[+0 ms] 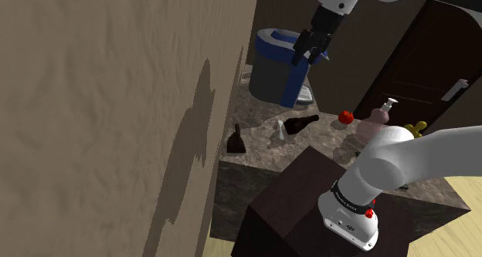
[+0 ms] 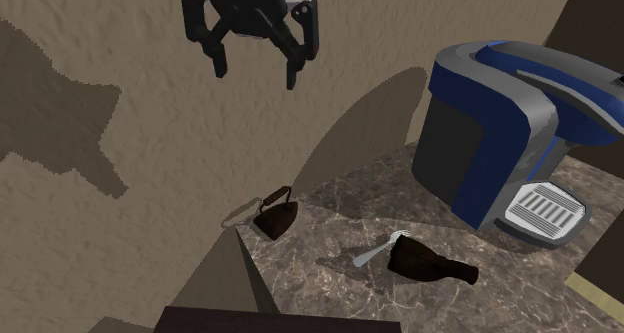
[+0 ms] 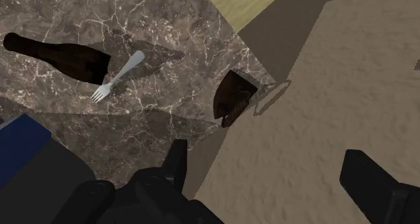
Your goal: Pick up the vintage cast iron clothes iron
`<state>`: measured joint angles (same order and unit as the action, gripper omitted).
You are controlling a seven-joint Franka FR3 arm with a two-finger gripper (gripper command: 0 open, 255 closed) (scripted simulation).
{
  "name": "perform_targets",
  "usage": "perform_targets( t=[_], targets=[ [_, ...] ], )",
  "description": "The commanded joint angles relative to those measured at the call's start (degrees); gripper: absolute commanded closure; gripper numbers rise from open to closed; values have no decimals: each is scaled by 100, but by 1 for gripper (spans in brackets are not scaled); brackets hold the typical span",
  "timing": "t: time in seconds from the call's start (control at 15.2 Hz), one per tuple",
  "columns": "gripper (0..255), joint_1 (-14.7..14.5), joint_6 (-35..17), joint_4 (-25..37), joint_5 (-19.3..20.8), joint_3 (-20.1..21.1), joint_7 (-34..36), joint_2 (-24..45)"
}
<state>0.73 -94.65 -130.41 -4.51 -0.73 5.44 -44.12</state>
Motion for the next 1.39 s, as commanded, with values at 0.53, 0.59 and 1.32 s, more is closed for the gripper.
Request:
perform_targets(
  t=[0.53,0.59,1.32],
  targets=[
    [0,57,-1234,-714,-85,457,654,849],
    [0,64,-1390,-774,-92,513,738,988],
    [0,175,-3049,-983,24,1046,1733,2929]
  ],
)
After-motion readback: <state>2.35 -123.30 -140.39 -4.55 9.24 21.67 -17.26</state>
